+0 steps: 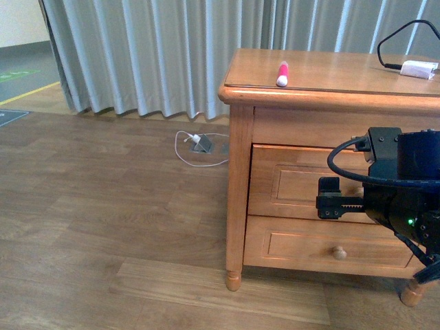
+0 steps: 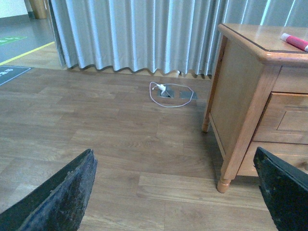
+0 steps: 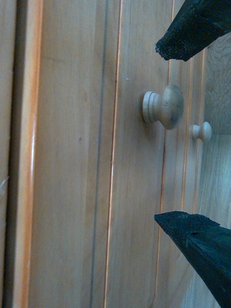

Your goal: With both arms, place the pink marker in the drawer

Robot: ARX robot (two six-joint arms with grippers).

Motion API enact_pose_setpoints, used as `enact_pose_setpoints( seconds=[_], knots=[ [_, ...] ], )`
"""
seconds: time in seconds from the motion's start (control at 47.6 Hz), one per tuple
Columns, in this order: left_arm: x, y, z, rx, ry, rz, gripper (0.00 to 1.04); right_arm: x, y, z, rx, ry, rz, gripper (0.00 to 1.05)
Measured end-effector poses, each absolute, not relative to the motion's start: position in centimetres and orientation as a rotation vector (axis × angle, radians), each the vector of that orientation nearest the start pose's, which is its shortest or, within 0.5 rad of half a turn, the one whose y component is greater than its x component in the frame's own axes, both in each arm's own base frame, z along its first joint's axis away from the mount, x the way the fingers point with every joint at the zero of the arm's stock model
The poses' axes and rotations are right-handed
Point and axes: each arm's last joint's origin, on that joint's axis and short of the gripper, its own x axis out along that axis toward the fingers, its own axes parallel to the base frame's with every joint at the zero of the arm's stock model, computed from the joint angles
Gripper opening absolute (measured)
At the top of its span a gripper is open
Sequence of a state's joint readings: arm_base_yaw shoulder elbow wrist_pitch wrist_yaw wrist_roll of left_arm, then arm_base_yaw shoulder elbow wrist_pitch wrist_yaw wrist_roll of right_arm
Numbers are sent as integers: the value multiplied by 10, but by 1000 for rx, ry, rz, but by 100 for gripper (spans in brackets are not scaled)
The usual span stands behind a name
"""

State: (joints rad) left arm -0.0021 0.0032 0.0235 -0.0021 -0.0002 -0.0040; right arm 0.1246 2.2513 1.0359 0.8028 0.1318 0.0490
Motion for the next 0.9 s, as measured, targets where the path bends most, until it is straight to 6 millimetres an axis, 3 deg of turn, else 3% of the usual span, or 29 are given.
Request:
enact_pose_setpoints(
  seconds=[0.631,0.778,0.904],
  knots=[
    [96,0,171,-4,-18,-2,99,427,42,47,-25,415,-52,95],
    [96,0,171,-4,-18,-2,99,427,41,48,-26,400,-66,72],
    [96,0,171,-4,-18,-2,99,426,40,48,-25,395,-64,45]
  ],
)
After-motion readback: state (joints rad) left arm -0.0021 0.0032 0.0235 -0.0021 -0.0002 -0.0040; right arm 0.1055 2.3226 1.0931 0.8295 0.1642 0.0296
